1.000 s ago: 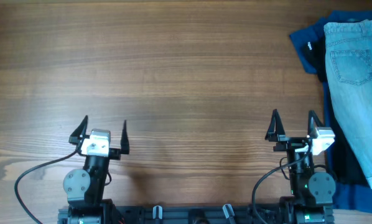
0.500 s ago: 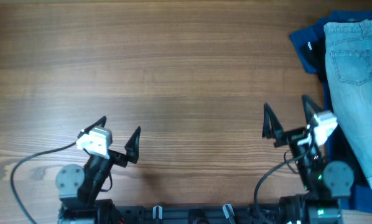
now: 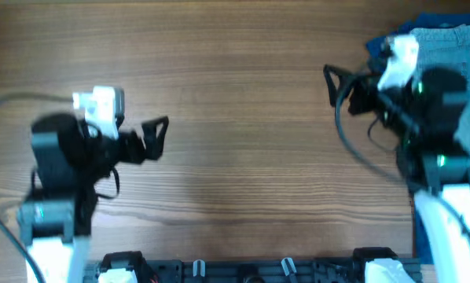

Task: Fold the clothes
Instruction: 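Reach the right gripper to the clothes pile and grasp the denim shorts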

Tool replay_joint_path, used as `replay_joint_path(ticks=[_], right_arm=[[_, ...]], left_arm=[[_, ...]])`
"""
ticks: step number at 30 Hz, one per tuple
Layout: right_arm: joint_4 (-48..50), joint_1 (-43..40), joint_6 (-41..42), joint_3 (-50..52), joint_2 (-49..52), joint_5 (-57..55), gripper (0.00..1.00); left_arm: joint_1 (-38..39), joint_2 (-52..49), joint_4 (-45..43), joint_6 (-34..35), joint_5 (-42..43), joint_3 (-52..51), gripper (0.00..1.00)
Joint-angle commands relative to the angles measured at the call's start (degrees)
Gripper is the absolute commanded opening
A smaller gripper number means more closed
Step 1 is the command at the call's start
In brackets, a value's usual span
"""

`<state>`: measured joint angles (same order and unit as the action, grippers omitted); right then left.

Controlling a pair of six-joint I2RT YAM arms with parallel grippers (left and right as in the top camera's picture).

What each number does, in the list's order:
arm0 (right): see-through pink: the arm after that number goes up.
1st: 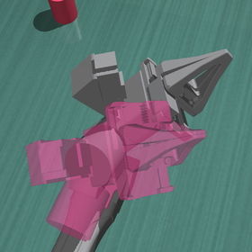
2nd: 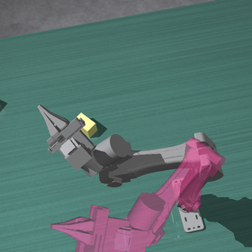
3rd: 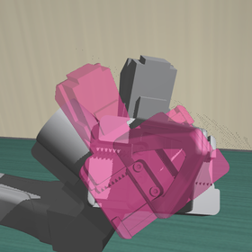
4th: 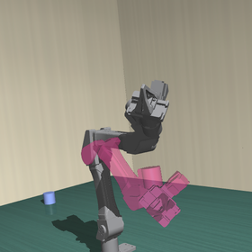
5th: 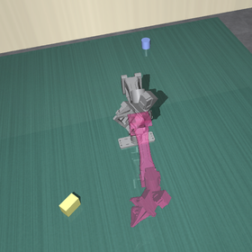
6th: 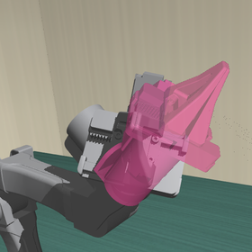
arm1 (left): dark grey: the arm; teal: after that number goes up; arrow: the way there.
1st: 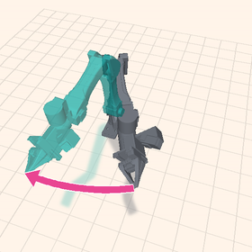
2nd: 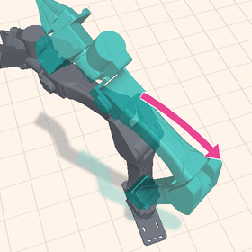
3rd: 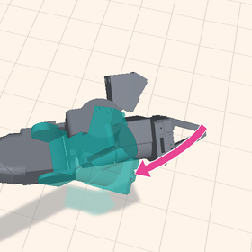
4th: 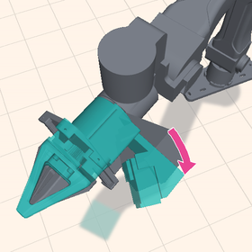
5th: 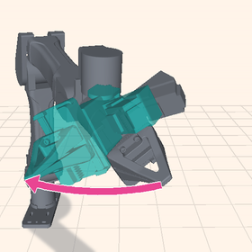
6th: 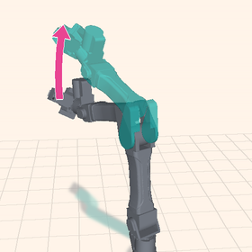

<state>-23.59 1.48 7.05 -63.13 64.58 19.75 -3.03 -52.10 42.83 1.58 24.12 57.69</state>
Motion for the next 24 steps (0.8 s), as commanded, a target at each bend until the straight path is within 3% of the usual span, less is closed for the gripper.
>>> replay_joint_path(ticks=[1, 4, 7, 12, 17, 21, 24], right_arm=[[-8.50, -0.48, -3.17, -12.90, 10.54, 0.87, 1.00], [-17.51, -1.68, -7.61, -23.10, 18.91, 0.90, 1.00], [-23.23, -2.38, -15.34, -30.58, 25.38, 0.87, 0.99], [-19.37, -2.67, -29.53, -31.30, 29.29, -0.79, 0.99], [-13.60, -5.57, -27.52, -31.30, 33.07, -12.76, 0.99], [-8.11, -11.41, -16.83, -31.30, 38.95, -18.16, 1.00], [-6.97, -14.47, -14.27, -31.30, 42.97, -19.23, 0.90]], left_arm=[[-0.20, -11.93, 6.45, 0.39, 0.94, 12.11, 1.00], [-0.20, -20.55, 10.12, 0.39, 1.62, 18.71, 1.00], [-0.20, -26.23, 8.28, 0.42, 1.60, 19.80, 1.00], [-0.20, -33.16, 8.70, 0.42, 3.17, 19.80, 1.00], [-0.20, -36.68, 8.72, 0.42, 7.21, 19.80, 1.00], [0.55, -37.29, 8.15, 0.39, 7.98, 19.78, 1.00], [0.94, -37.29, 8.24, 0.39, 7.98, 19.78, 0.99]])
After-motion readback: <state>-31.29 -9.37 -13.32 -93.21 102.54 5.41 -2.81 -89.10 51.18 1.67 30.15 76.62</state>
